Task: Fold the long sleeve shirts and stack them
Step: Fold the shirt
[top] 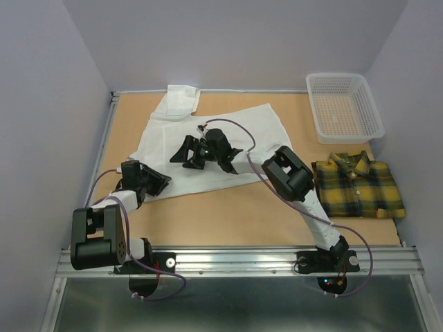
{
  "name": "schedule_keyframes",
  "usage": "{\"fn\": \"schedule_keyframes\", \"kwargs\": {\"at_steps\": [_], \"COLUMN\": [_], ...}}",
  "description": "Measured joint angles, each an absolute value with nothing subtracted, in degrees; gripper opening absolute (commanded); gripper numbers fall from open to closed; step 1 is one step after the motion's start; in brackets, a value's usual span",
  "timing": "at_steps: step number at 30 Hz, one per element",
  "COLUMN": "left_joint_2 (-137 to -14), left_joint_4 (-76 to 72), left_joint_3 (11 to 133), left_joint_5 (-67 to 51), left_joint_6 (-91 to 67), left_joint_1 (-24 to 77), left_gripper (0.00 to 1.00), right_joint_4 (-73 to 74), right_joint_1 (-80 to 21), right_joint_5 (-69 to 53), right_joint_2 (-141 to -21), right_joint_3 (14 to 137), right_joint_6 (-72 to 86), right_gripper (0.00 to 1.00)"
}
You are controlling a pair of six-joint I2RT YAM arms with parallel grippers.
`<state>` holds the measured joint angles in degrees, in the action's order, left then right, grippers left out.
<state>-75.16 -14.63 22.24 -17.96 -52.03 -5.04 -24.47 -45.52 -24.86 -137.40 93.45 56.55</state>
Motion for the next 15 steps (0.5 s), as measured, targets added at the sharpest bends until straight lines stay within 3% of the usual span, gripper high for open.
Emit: {"fn": "schedule_keyframes", "kwargs": {"at_steps": [15], "left_joint_2": [-73.23], "left_joint_4": [-12.49], "left_joint_3": [21.76], "left_joint_5": [-17.89], "left_joint_6": [-51.27], "left_joint_1": [-7.31], "left_gripper": [0.42], "right_joint_4": [-24.58], "right_joint_1": [-29.74], "right_joint_5": [-20.56], "right_joint_2": [-137.4], "right_joint_3": [93.34], "right_joint_6": [53.91], "right_gripper": [0.95]}}
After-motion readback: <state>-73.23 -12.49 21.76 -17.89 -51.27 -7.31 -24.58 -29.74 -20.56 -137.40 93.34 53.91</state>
